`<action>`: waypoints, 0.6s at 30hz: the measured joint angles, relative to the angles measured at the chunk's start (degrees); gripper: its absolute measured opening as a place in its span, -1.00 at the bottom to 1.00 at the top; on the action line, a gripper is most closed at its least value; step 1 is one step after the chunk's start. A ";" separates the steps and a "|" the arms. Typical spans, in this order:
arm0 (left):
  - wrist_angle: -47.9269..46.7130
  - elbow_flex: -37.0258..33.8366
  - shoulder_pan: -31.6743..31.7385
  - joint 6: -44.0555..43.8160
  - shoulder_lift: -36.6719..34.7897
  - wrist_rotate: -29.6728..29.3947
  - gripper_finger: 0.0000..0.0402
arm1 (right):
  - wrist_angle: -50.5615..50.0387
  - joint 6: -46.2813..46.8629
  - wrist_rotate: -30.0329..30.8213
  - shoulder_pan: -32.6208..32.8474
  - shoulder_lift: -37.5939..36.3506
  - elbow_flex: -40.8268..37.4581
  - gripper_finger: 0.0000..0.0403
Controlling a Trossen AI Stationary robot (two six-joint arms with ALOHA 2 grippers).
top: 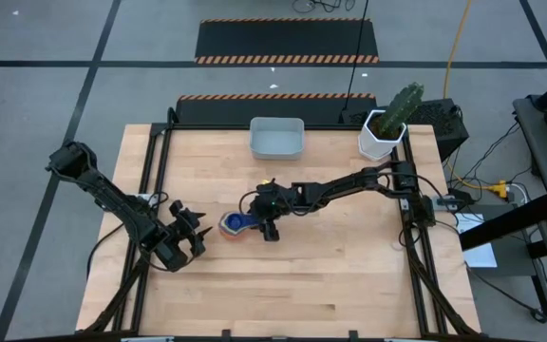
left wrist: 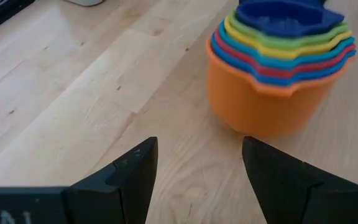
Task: Nest measuring cups in basket
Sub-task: Put the nested measuring cups into the gray bin
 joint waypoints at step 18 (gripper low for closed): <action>1.42 0.00 1.06 1.42 0.00 -1.00 0.18 | 3.90 -2.80 4.65 1.43 0.04 0.00 0.37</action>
